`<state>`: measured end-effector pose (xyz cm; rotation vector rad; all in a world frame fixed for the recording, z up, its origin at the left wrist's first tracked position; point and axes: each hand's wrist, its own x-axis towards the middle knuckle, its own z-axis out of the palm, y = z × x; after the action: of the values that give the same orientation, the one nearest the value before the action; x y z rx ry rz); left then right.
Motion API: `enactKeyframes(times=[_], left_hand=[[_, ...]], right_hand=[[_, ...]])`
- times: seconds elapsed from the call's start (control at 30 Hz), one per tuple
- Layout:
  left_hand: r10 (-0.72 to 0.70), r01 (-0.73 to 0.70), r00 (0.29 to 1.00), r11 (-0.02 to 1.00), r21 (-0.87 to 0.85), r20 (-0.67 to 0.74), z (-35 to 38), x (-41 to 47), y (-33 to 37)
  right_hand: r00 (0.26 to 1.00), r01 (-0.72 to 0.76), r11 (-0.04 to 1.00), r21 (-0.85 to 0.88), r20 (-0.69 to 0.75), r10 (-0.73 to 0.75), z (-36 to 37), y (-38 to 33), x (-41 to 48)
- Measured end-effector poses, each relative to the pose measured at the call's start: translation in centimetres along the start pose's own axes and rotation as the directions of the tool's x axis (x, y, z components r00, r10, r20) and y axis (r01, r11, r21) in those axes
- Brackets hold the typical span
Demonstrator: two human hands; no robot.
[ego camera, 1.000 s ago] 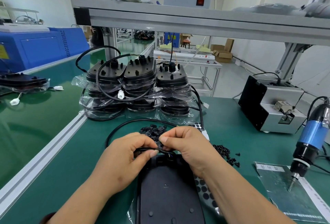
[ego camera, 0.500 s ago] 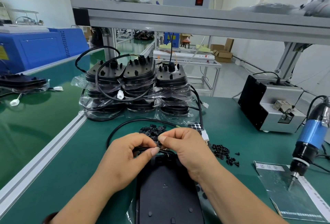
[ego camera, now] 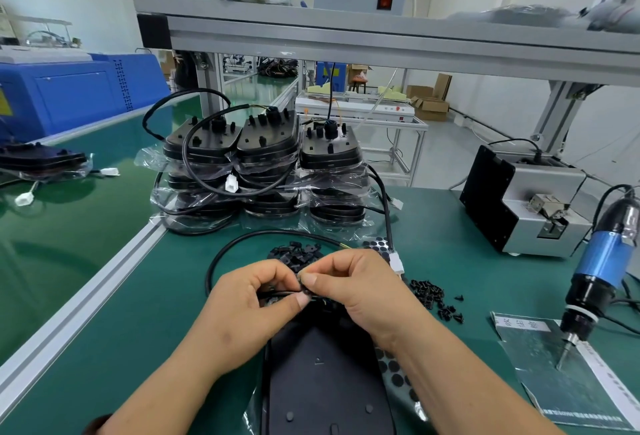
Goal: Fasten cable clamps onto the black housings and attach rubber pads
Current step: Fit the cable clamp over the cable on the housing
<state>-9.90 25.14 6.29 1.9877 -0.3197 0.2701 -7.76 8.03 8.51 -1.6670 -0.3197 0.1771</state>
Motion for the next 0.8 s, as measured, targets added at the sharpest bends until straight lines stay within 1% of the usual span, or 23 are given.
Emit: enactKeyframes(times=[0.13,0.2,0.27,0.33,0.4,0.53,0.67,0.8], left_hand=[[-0.022,0.023,1.0,1.0,0.017,-0.015,0.2,0.2,-0.1],[-0.028,0.029,1.0,0.999,0.037,-0.006,0.1,0.3,-0.2],[-0.043,0.043,0.999,0.998,0.034,-0.001,0.2,0.4,-0.2],[-0.049,0.049,0.999,0.998,0.028,0.001,0.2,0.3,-0.2],[-0.046,0.046,0.999,0.998,0.033,-0.003,0.3,0.4,-0.2],[-0.06,0.061,0.997,0.998,0.021,-0.04,0.5,0.5,-0.1],[-0.084,0.084,0.995,0.996,0.004,-0.05,0.7,0.3,-0.1],[-0.094,0.094,0.994,0.996,-0.013,-0.056,0.7,0.3,-0.1]], right_hand=[[0.985,0.04,0.99,-0.138,0.173,-0.016,-1.3,-0.7,-0.1],[0.977,0.057,0.981,-0.185,0.211,-0.017,-1.8,-0.8,-0.2],[0.975,0.077,0.971,-0.228,0.22,-0.026,-2.1,-0.9,-0.2],[0.977,0.105,0.961,-0.256,0.208,-0.051,-2.1,-0.8,-0.1],[0.985,0.122,0.957,-0.263,0.152,-0.084,-1.9,-0.5,0.1],[0.994,0.109,0.97,-0.219,0.044,-0.102,-1.3,0.4,0.4],[0.991,0.134,0.956,-0.262,0.066,-0.12,-0.9,0.6,0.4],[0.98,0.194,0.911,-0.364,0.034,-0.196,-0.4,0.7,0.5]])
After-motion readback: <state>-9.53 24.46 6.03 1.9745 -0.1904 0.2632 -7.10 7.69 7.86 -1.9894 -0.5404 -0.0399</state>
